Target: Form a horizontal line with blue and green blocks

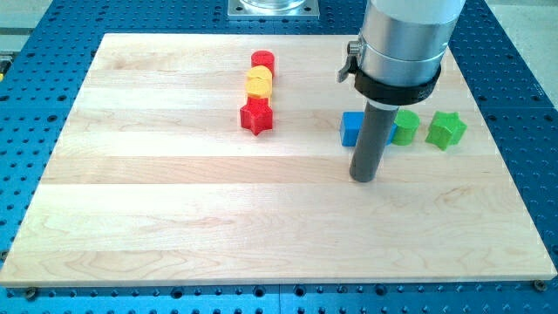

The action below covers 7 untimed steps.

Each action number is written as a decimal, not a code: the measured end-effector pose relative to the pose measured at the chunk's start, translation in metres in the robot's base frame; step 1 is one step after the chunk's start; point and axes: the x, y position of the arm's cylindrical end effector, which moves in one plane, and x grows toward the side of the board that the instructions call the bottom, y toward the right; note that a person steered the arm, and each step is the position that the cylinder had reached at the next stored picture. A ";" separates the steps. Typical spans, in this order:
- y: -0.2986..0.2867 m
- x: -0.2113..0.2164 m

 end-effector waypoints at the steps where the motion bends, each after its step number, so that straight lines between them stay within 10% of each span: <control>1: 0.006 -0.022; 7: 0.113 0.012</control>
